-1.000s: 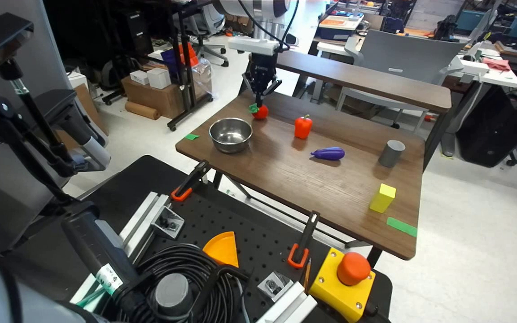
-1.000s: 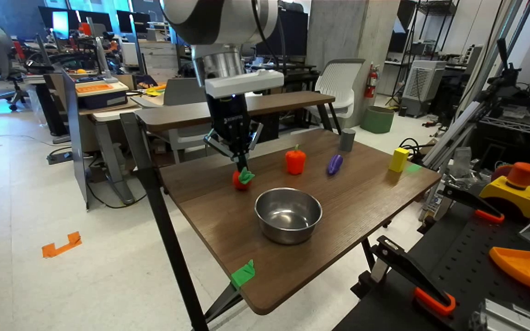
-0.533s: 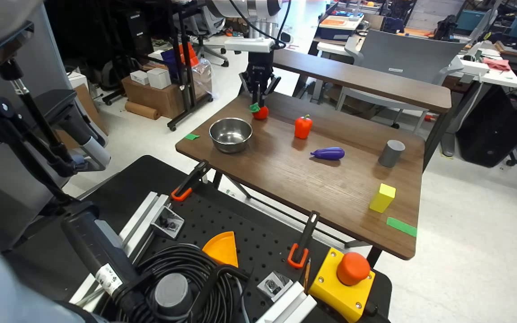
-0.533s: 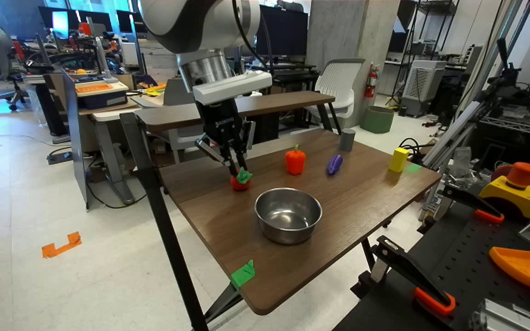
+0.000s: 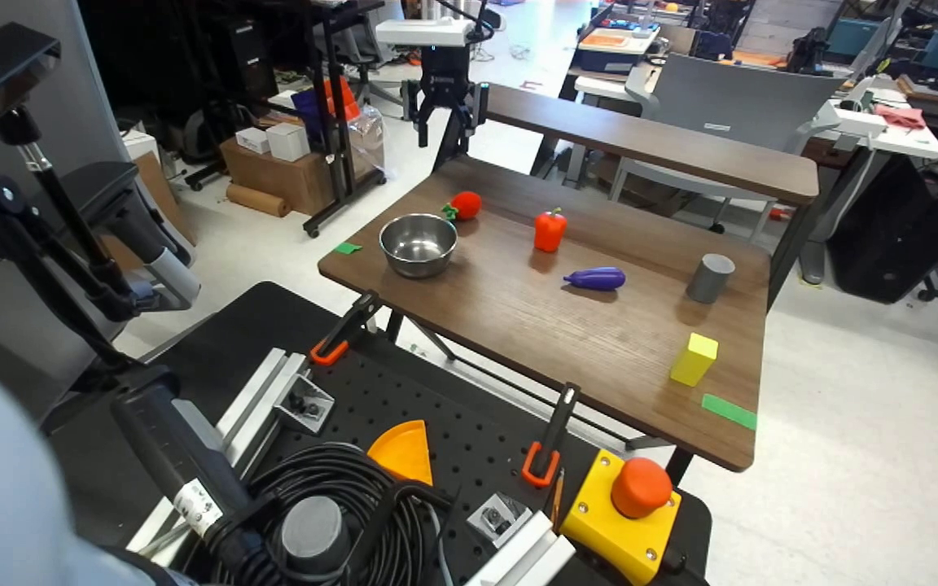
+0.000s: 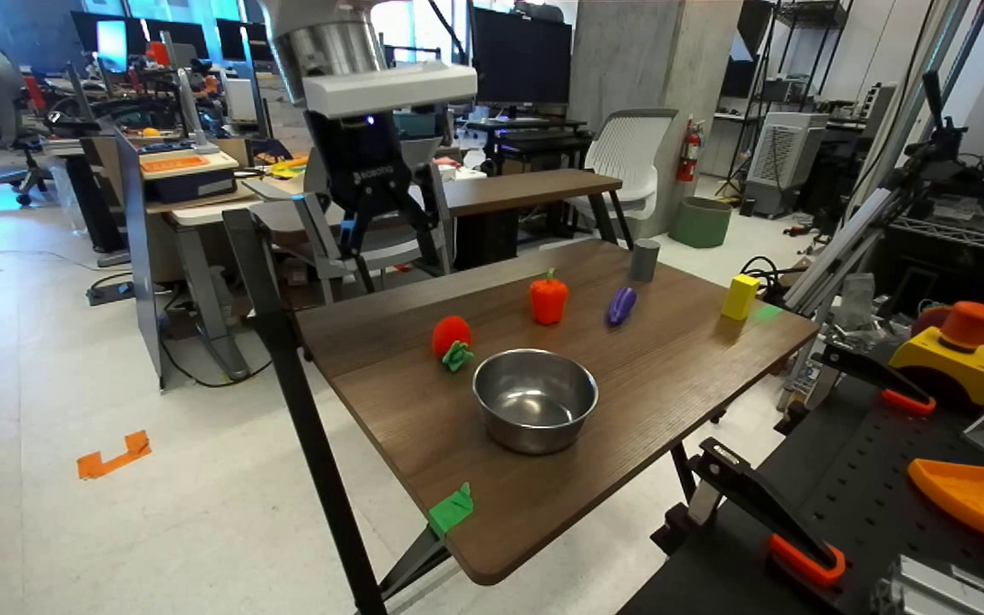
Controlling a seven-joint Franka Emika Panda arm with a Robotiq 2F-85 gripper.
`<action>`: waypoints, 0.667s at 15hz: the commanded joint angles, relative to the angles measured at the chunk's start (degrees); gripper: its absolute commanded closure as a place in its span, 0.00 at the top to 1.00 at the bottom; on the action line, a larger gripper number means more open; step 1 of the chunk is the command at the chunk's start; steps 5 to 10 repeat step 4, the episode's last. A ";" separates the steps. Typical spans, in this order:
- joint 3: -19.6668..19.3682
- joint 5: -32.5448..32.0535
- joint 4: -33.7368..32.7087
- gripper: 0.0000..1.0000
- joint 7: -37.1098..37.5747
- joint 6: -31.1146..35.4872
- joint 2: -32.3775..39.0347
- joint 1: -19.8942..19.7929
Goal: Remove the red plushy from the metal bowl and put it on the table
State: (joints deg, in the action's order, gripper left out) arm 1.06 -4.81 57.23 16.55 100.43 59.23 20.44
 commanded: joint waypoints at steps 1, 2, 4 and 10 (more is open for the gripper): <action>0.03 0.00 1.02 0.89 0.05 -0.05 -1.29 0.18; 0.02 0.00 1.04 0.96 0.05 -0.11 -1.53 0.19; -0.06 0.00 1.05 1.00 0.05 -0.09 -0.94 0.10; -0.06 0.00 1.05 1.00 0.05 -0.09 -0.94 0.10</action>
